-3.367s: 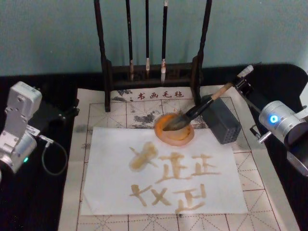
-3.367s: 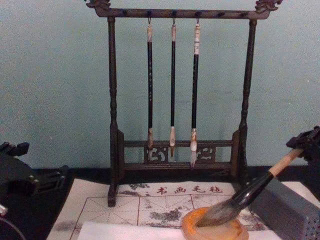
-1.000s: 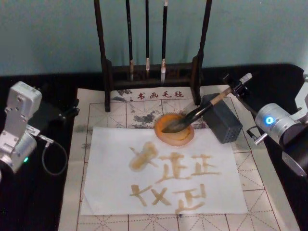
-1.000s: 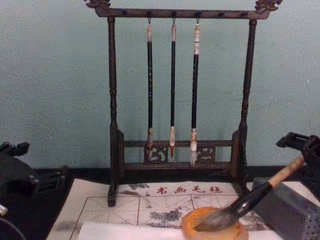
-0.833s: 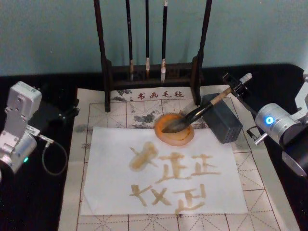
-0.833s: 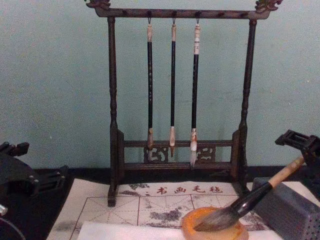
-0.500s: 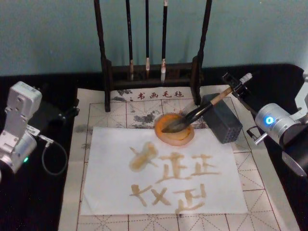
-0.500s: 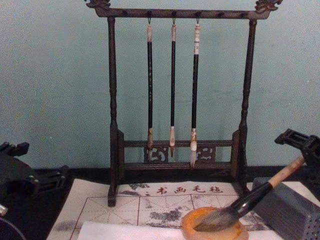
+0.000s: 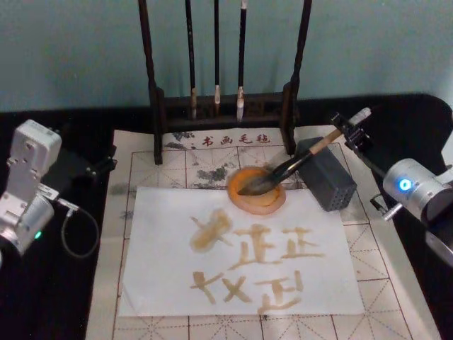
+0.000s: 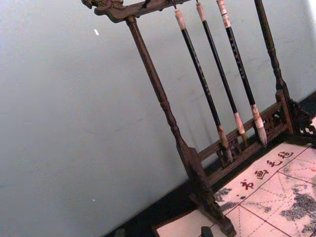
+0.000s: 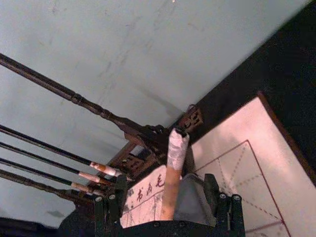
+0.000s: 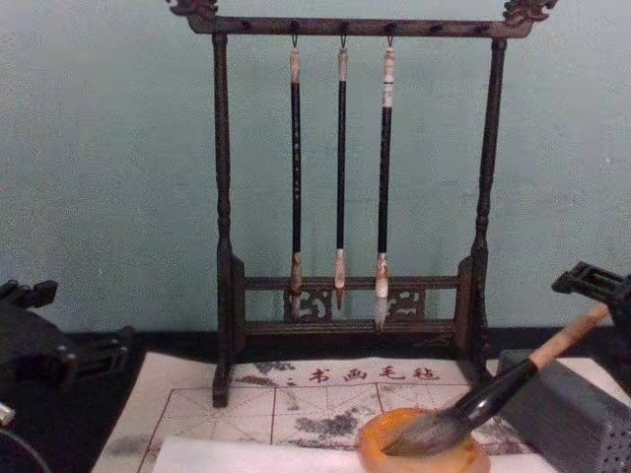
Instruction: Pick up the brush from the inkstone, write on the paper, then place the brush back to its original position.
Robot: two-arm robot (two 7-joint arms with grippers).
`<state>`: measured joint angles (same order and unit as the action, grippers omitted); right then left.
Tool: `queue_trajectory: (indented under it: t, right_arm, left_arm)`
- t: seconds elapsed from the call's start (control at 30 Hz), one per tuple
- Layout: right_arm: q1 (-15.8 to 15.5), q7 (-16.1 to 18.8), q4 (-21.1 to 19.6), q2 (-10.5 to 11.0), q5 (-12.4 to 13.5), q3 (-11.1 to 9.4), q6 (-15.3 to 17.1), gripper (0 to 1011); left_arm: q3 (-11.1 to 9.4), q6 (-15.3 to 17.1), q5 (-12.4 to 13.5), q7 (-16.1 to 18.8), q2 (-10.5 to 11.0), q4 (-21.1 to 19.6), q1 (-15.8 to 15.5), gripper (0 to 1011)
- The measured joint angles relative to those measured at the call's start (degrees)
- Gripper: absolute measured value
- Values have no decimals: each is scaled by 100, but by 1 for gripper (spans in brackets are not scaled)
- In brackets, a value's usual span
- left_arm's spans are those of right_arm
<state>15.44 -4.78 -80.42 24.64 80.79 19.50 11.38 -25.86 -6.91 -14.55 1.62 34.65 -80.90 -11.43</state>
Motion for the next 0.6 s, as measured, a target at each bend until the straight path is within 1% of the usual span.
queue_trajectory:
  t: [0.13,0.2,0.23,0.27,0.33,0.37,0.47,0.53,0.57,0.6]
  right_arm:
    - [-196,-21,-226,174,139,-34,-4,1000]
    - [-267,-25,-319,235,175,-49,-19,1000]
    - [-345,-20,-413,300,197,-60,-50,1000]
    - [-345,-20,-413,300,197,-60,-50,1000]
    - [-466,17,-572,410,208,-69,-109,1000]
    - [-547,63,-677,488,197,-70,-167,1000]
    - [-673,150,-843,627,117,-56,-267,1000]
    - [-824,270,-1048,816,-34,-13,-407,1000]
    - [-824,270,-1048,816,-34,-13,-407,1000]
    - [-889,333,-1133,907,-128,17,-477,1000]
  left_arm:
    - [0,0,0,0,0,0,0,1001]
    - [0,0,0,0,0,0,0,1001]
    - [0,0,0,0,0,0,0,1001]
    - [0,0,1,0,0,0,0,1001]
    - [0,0,0,0,0,0,0,1001]
    - [0,0,0,0,0,0,0,1001]
    - [0,0,0,0,0,0,0,1001]
    - [0,0,0,0,0,0,0,1001]
    - [0,0,0,0,0,0,0,1001]
    - [0,0,0,0,0,0,0,1001]
